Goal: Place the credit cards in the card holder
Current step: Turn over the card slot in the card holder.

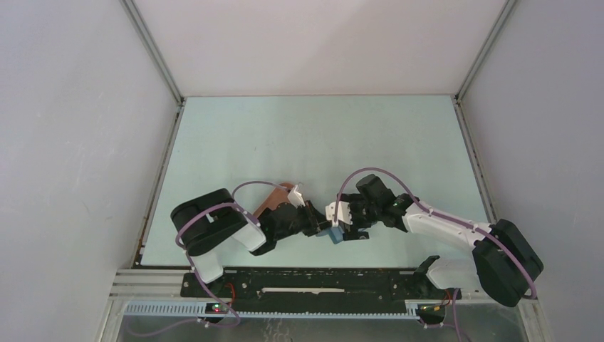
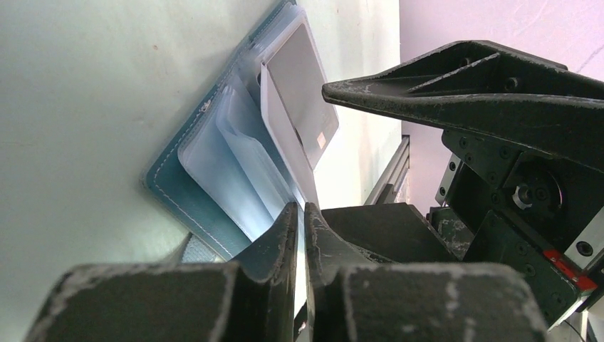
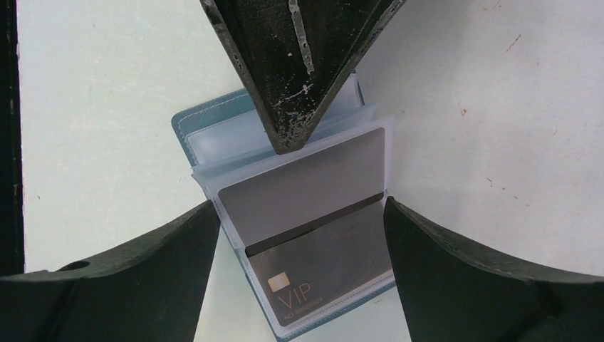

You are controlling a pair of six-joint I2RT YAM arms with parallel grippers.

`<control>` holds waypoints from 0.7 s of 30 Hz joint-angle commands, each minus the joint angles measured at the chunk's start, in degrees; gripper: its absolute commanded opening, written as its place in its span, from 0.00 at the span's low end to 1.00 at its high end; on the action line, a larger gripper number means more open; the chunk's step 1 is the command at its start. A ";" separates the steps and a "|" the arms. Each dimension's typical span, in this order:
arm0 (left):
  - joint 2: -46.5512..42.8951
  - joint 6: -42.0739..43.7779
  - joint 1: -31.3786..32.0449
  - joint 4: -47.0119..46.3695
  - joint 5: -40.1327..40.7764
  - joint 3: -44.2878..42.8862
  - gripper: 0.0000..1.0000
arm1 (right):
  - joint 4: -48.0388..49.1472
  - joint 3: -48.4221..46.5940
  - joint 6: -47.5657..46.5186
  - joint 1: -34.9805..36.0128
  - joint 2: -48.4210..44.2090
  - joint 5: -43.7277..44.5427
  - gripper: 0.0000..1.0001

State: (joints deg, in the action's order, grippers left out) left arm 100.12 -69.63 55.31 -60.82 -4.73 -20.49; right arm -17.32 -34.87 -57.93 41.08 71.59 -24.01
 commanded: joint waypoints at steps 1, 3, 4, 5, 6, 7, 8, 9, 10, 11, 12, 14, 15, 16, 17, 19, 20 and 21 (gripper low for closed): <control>0.38 0.24 -0.38 -2.00 -0.19 -2.18 0.12 | 1.85 -0.55 1.19 0.41 -1.72 1.22 0.91; 0.51 0.27 -0.38 -2.05 -0.27 -2.18 0.14 | 1.75 -0.55 1.24 0.40 -2.08 1.54 0.91; 0.57 0.21 -0.38 -2.09 -0.35 -2.21 0.15 | 1.69 -0.55 1.24 0.34 -2.19 1.67 0.90; 0.62 0.22 -0.45 -2.18 -0.39 -2.32 0.16 | 1.60 -0.55 1.24 0.21 -2.31 1.77 0.90; 0.64 0.19 -0.45 -2.20 -0.40 -2.28 0.16 | 1.56 -0.55 1.24 0.04 -2.45 1.77 0.90; 0.69 0.19 -0.46 -2.26 -0.45 -2.27 0.17 | 1.51 -0.55 1.31 -0.14 -2.55 1.77 0.89; 0.67 0.19 -0.47 -2.28 -0.56 -2.23 0.18 | 1.39 -0.55 1.33 -0.34 -2.64 1.74 0.89; 0.65 0.26 -0.51 -2.29 -0.48 -2.19 0.19 | 1.08 -0.67 1.30 -0.63 -2.68 1.58 0.89; 0.62 0.25 -0.55 -2.26 -0.45 -2.14 0.19 | 0.65 -0.90 1.45 -0.91 -2.69 1.33 0.88; 0.53 0.28 -0.60 -2.28 -0.45 -2.06 0.19 | 0.24 -1.16 1.58 -1.25 -2.65 1.06 0.86; 0.50 0.35 -0.64 -2.29 -0.45 -2.02 0.19 | 0.00 -1.29 1.59 -1.53 -2.54 0.92 0.86; 0.30 0.46 -0.64 -2.24 -0.37 -1.86 0.19 | -0.28 -1.33 1.68 -2.02 -2.59 0.73 0.85; 0.14 0.46 -0.72 -2.24 -0.30 -1.76 0.19 | -0.45 -1.40 1.64 -2.17 -2.62 0.64 0.85; -0.18 0.53 -0.73 -2.05 -0.16 -1.63 0.19 | -0.62 -1.49 1.65 -2.35 -2.60 0.57 0.85; -0.56 0.68 -0.73 -1.52 0.08 -1.46 0.19 | -0.81 -1.58 1.68 -2.50 -2.60 0.55 0.85; -2.03 1.38 -0.73 0.15 0.68 -1.11 0.19 | -1.25 -1.77 1.77 -3.01 -2.61 0.42 0.84; -3.02 1.76 -0.73 1.13 1.03 -0.97 0.19 | -1.49 -1.84 1.77 -3.26 -2.60 0.31 0.84; -4.14 2.27 -0.68 2.18 1.37 -0.69 0.18 | -1.61 -1.86 1.77 -3.55 -2.60 0.10 0.84</control>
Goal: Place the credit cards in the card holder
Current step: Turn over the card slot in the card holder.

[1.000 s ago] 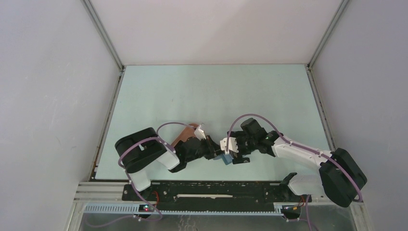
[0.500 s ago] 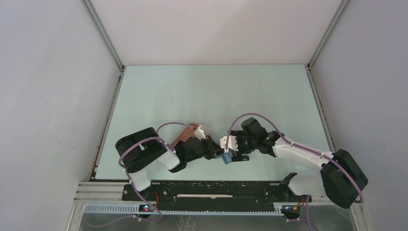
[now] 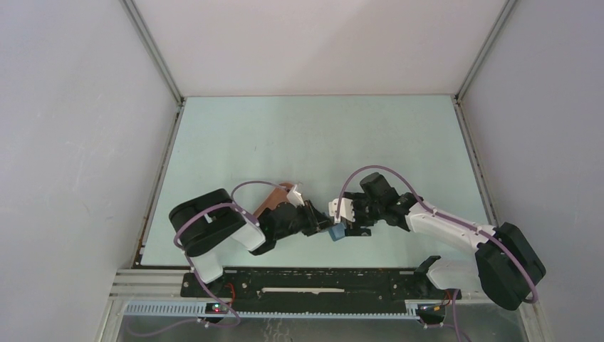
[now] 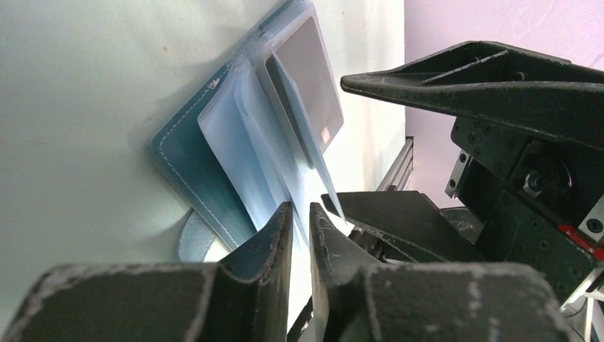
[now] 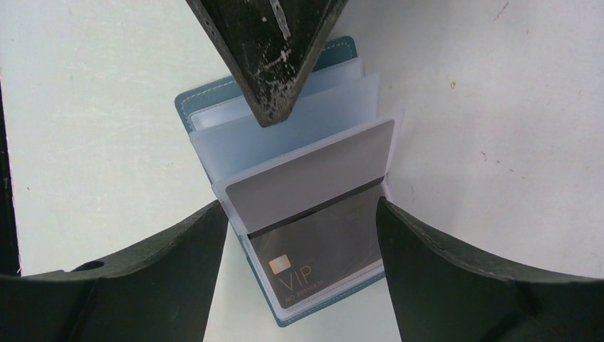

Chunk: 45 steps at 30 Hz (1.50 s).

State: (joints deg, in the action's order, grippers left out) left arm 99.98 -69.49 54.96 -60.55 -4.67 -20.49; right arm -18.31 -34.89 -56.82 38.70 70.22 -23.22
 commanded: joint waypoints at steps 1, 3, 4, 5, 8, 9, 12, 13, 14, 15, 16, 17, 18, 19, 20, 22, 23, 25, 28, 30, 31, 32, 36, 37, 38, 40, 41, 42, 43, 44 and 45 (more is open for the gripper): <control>-5.21 2.74 -0.30 3.37 1.73 -0.63 0.19 | -0.74 -1.84 0.66 -1.43 -1.30 -0.87 0.84; -7.60 4.16 -0.04 6.84 2.69 -0.85 0.18 | -0.74 -1.83 0.91 -1.92 -1.46 -1.10 0.84; -8.63 4.76 0.05 8.46 3.05 -1.17 0.18 | -0.76 -1.84 0.92 -2.06 -1.53 -1.12 0.84; -9.67 5.33 0.18 9.91 3.26 -1.75 0.18 | -0.77 -1.84 0.92 -2.17 -1.57 -1.12 0.84; -10.42 6.64 0.32 12.72 3.39 -3.24 0.16 | -1.07 -1.93 1.09 -2.59 -1.57 -1.20 0.84; -10.36 6.98 0.32 13.24 3.29 -3.69 0.15 | -1.11 -1.92 1.09 -2.76 -1.62 -1.25 0.83; -9.74 7.96 0.32 15.08 2.84 -5.26 0.13 | -1.24 -2.01 1.26 -3.31 -1.75 -1.61 0.83; -9.37 8.09 0.32 15.57 2.61 -5.78 0.12 | -1.28 -2.06 1.35 -3.44 -1.83 -1.71 0.83; -8.96 8.33 0.32 16.07 2.44 -6.24 0.12 | -1.37 -2.10 1.36 -3.53 -1.77 -1.78 0.83; -8.42 8.65 0.32 16.61 2.24 -7.00 0.12 | -1.38 -2.11 1.36 -3.58 -1.75 -1.81 0.83; -7.83 9.05 0.32 17.29 2.08 -7.74 0.11 | -1.43 -2.17 1.34 -3.62 -1.70 -1.82 0.83; -7.19 9.27 0.32 17.88 1.88 -8.52 0.12 | -1.59 -2.26 1.34 -3.63 -1.67 -1.83 0.83; -6.56 9.58 0.32 18.49 1.66 -9.37 0.11 | -1.68 -2.27 1.36 -3.63 -1.66 -1.90 0.83; -5.96 10.00 0.32 19.38 1.53 -10.18 0.11 | -1.73 -2.26 1.36 -3.63 -1.66 -1.91 0.83; -5.35 10.40 0.32 20.28 1.44 -11.17 0.11 | -1.81 -2.28 1.36 -3.71 -1.67 -1.89 0.83; -4.13 11.20 0.32 22.34 1.28 -12.98 0.12 | -1.87 -2.33 1.44 -3.80 -1.66 -1.99 0.83; -3.57 11.55 0.32 23.35 1.24 -13.85 0.11 | -1.93 -2.32 1.43 -3.80 -1.73 -2.07 0.83; -2.59 12.06 0.32 24.85 1.38 -15.09 0.11 | -2.07 -2.44 1.52 -3.95 -1.66 -2.17 0.83; -1.53 12.59 0.25 26.48 1.68 -16.22 0.12 | -2.25 -2.44 1.45 -4.05 -1.70 -2.26 0.83; -1.06 12.86 0.24 26.95 1.68 -16.83 0.12 | -2.48 -2.49 1.50 -4.11 -1.81 -2.54 0.84; -0.76 13.01 0.16 27.17 1.72 -17.23 0.12 | -2.89 -2.73 1.71 -4.22 -1.83 -2.98 0.84; -0.54 13.18 0.11 27.36 1.76 -17.56 0.12 | -3.38 -3.34 2.31 -4.64 -1.91 -3.82 0.85; 0.24 13.71 -0.11 27.73 1.68 -18.41 0.13 | -7.80 -6.39 5.14 -8.86 -1.84 -10.94 0.86; 0.36 13.84 -0.17 27.77 1.71 -18.55 0.13 | -8.53 -7.02 6.13 -10.34 -1.84 -12.80 0.85; 0.37 14.04 -0.20 27.79 1.68 -18.73 0.13 | -9.30 -7.55 7.58 -11.65 -1.69 -14.54 0.84; 0.54 14.33 -0.28 28.04 1.60 -19.04 0.13 | -10.59 -8.48 8.93 -14.07 -1.22 -17.78 0.80; 0.63 14.45 -0.21 28.16 1.52 -19.28 0.14 | -10.77 -8.86 9.96 -14.68 -0.91 -18.01 0.77; 0.65 14.55 -0.26 28.27 1.50 -19.46 0.14 | -10.60 -9.21 11.41 -15.00 -0.44 -17.66 0.72; 0.76 14.63 -0.26 28.42 1.43 -19.64 0.14 | -10.08 -9.65 13.11 -15.13 0.55 -16.87 0.65; 0.83 14.65 -0.24 28.47 1.35 -19.79 0.14 | -10.31 -10.33 14.65 -15.06 1.76 -16.63 0.57; 0.99 14.66 -0.21 28.46 1.33 -19.88 0.14 | -11.01 -11.41 15.98 -15.01 3.50 -16.55 0.47</control>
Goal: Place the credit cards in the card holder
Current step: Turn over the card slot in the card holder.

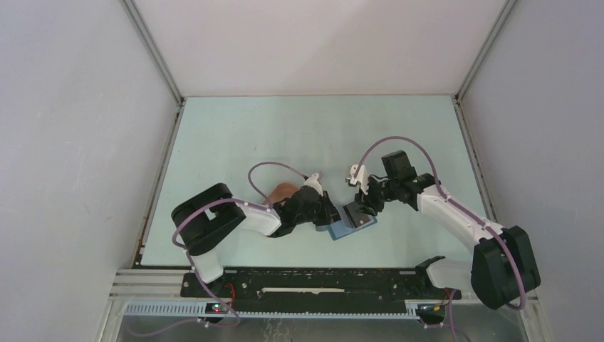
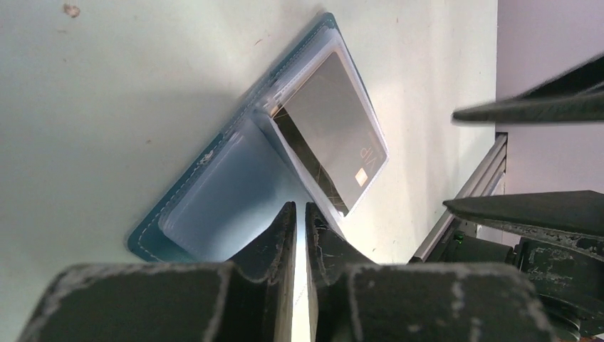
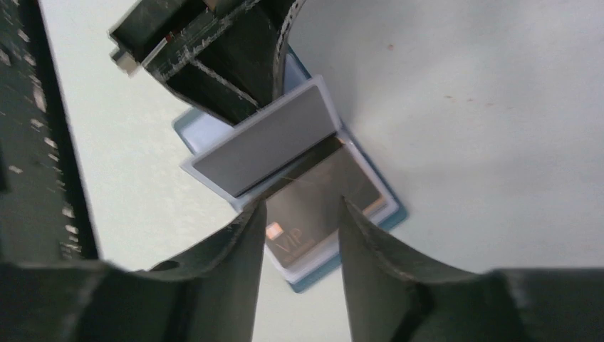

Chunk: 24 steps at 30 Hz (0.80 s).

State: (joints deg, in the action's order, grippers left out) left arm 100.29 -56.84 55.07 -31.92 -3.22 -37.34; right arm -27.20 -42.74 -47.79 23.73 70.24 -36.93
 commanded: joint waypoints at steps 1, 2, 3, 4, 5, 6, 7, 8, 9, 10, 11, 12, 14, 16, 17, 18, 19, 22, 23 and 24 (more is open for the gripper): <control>0.83 2.06 -0.30 -0.18 -0.10 -3.08 0.14 | -3.08 -4.82 8.54 0.16 5.51 -2.62 0.40; 0.84 2.08 -0.31 -0.20 -0.07 -3.15 0.14 | -4.35 -6.47 10.03 0.33 8.13 -2.59 0.32; 0.90 2.08 -0.31 -0.16 -0.09 -3.17 0.14 | -5.88 -8.31 11.63 0.42 10.94 -2.58 0.24; 0.94 2.13 -0.31 -0.21 -0.06 -3.22 0.14 | -7.61 -10.23 13.53 0.52 13.88 -2.46 0.19; 1.02 2.17 -0.30 -0.24 -0.03 -3.26 0.14 | -9.42 -13.03 15.12 0.60 16.92 -2.57 0.16; 1.04 2.17 -0.31 -0.24 -0.05 -3.30 0.14 | -10.97 -14.95 16.71 0.62 19.59 -2.74 0.15; 1.12 2.21 -0.29 -0.25 -0.02 -3.34 0.14 | -12.11 -16.45 18.34 0.62 22.24 -2.84 0.15; 1.21 2.25 -0.31 -0.27 -0.03 -3.42 0.14 | -13.29 -17.78 19.37 0.62 24.32 -2.95 0.14; 1.30 2.27 -0.31 -0.25 -0.05 -3.46 0.14 | -14.13 -18.65 20.48 0.62 26.10 -3.05 0.13; 1.45 2.26 -0.31 -0.38 -0.04 -3.52 0.14 | -14.75 -19.36 21.12 0.73 27.55 -3.23 0.13; 1.57 2.26 -0.31 -0.45 -0.03 -3.53 0.14 | -15.32 -19.83 21.54 0.71 28.68 -3.63 0.13; 1.60 2.21 -0.31 -0.50 -0.07 -3.59 0.14 | -16.24 -20.28 21.40 0.71 29.73 -4.52 0.13; 1.81 2.26 -0.31 -0.60 -0.11 -3.81 0.14 | -17.37 -20.90 21.65 0.71 31.29 -5.43 0.13; 2.13 2.50 -0.31 -0.55 -0.26 -4.38 0.15 | -18.29 -21.45 21.84 0.62 32.64 -5.90 0.14; 2.23 2.56 -0.31 -0.52 -0.32 -4.67 0.15 | -18.66 -21.73 21.87 0.62 33.13 -6.14 0.14; 2.27 2.60 -0.31 -0.53 -0.42 -4.83 0.15 | -19.07 -21.92 21.80 0.55 33.53 -6.40 0.14; 2.31 2.69 -0.31 -0.51 -0.45 -5.04 0.16 | -19.33 -22.02 21.79 0.58 33.85 -6.82 0.15; 2.15 2.71 -0.31 -0.52 -0.46 -5.03 0.17 | -19.30 -21.98 22.59 0.66 34.92 -7.23 0.16; 2.14 2.70 -0.31 -0.55 -0.47 -4.98 0.17 | -19.15 -21.99 23.06 0.88 35.42 -7.19 0.16; 2.13 2.76 -0.30 -0.52 -0.47 -5.02 0.17 | -19.10 -22.14 23.51 0.99 35.94 -6.63 0.16</control>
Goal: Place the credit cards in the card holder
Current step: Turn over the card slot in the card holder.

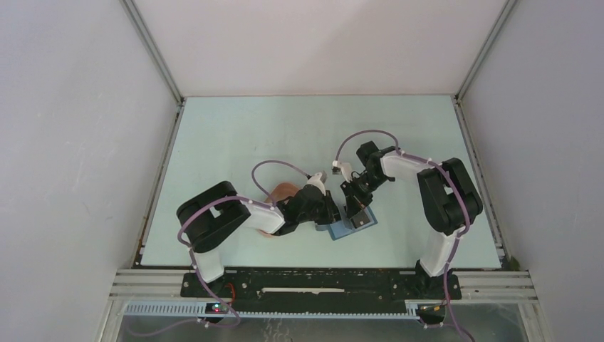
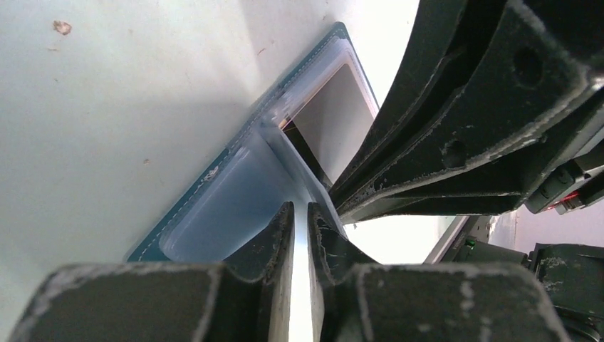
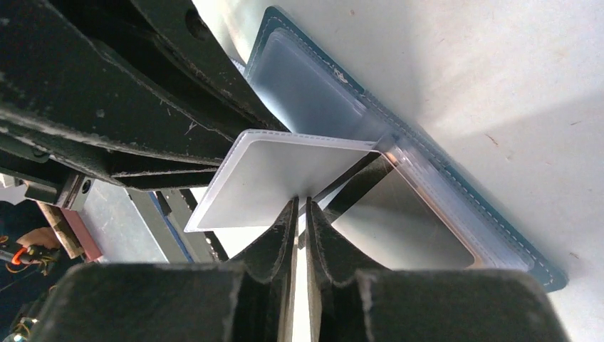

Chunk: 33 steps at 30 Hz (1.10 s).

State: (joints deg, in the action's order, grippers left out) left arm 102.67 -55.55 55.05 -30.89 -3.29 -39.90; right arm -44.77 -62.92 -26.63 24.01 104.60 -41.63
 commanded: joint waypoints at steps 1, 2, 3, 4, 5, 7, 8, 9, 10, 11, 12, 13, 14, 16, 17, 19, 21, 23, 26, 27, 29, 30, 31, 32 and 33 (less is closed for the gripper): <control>-0.28 1.49 -0.29 -1.55 -0.40 -2.46 0.17 | -1.59 -2.36 2.83 0.77 1.87 -0.85 0.16; -0.32 1.60 -0.25 -1.55 -0.34 -2.54 0.17 | -1.75 -2.88 3.16 0.57 1.83 0.23 0.16; -0.32 1.66 -0.29 -1.56 -0.27 -2.59 0.17 | -1.77 -3.38 3.31 0.14 1.16 1.36 0.16; -0.29 1.79 -0.24 -1.54 -0.23 -2.67 0.17 | -1.61 -3.44 3.18 -0.57 -0.33 2.62 0.16; -0.22 1.84 -0.21 -1.54 -0.23 -2.83 0.17 | -1.43 -3.33 2.90 -1.22 -2.17 3.85 0.16; 0.02 2.01 -0.27 -1.33 -0.43 -3.29 0.17 | -1.43 -2.83 1.73 -3.49 -7.04 5.02 0.17; 0.21 2.14 -0.22 -1.21 -0.60 -3.60 0.17 | -1.45 -2.50 1.14 -4.58 -9.50 5.44 0.18; 0.36 2.31 -0.21 -0.88 -0.72 -3.99 0.17 | -1.46 -2.09 0.53 -5.97 -12.06 5.64 0.19; 0.53 2.60 -0.20 -0.39 -0.92 -4.49 0.17 | -1.50 -1.71 -0.55 -7.76 -15.28 5.61 0.20; 0.69 2.82 -0.20 0.23 -0.93 -5.03 0.17 | -1.54 -1.24 -1.40 -9.08 -17.52 5.41 0.21; 0.95 3.25 -0.18 0.82 -1.01 -5.69 0.17 | -1.59 -0.93 -2.10 -10.51 -19.76 5.11 0.22; 1.20 3.58 -0.20 1.56 -1.02 -6.60 0.18 | -1.74 -0.75 -2.89 -11.81 -21.70 4.27 0.22; 1.55 3.87 -0.20 2.30 -1.09 -7.25 0.18 | -2.13 -0.50 -3.96 -13.15 -23.91 2.91 0.23; 2.59 4.46 -0.20 3.91 -1.17 -8.93 0.18 | -2.33 0.09 -5.39 -15.33 -28.57 0.28 0.23; 3.40 4.70 -0.19 4.58 -1.31 -9.64 0.19 | -2.14 0.48 -6.32 -16.17 -31.32 -1.26 0.23; 4.46 5.11 -0.20 5.67 -1.61 -10.80 0.20 | -0.36 2.07 -7.38 -17.41 -37.46 -2.92 0.24; 5.41 5.74 -0.28 6.67 -1.62 -11.87 0.23 | 3.02 4.03 -7.78 -17.75 -44.29 -2.92 0.33; 6.35 6.25 -0.29 7.50 -2.12 -12.95 0.25 | 5.70 5.94 -8.67 -17.85 -50.25 -3.37 0.60; 7.13 7.03 -0.29 8.66 -3.18 -14.48 0.27 | 6.05 7.42 -8.12 -17.91 -55.10 -8.85 0.99; 6.94 7.30 -0.29 8.72 -3.33 -14.54 0.27 | 5.21 7.42 -8.01 -17.86 -55.33 -11.42 0.99; 5.43 7.95 -0.29 8.72 -2.61 -14.02 0.28 | 4.16 7.37 -6.19 -17.86 -54.71 -15.98 1.00; 3.91 8.62 -0.29 8.64 -1.85 -13.30 0.29 | 3.65 7.39 -5.65 -17.79 -54.25 -17.44 1.00; 2.20 9.32 -0.29 8.66 -1.12 -12.52 0.30 | 3.74 7.37 -4.77 -17.81 -53.78 -18.16 1.00; 0.41 10.15 -0.29 8.85 -0.55 -11.73 0.32 | 3.79 7.37 -4.25 -17.85 -53.25 -18.30 1.00; -1.67 11.17 -0.29 9.07 -0.17 -11.10 0.33 | 3.80 7.41 -4.09 -17.86 -52.97 -18.37 1.00</control>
State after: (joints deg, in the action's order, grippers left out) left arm 108.03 -49.30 55.05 -23.81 -5.43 -52.25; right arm -41.04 -56.03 -32.95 6.39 49.30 -54.61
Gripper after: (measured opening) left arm 0.306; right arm 0.993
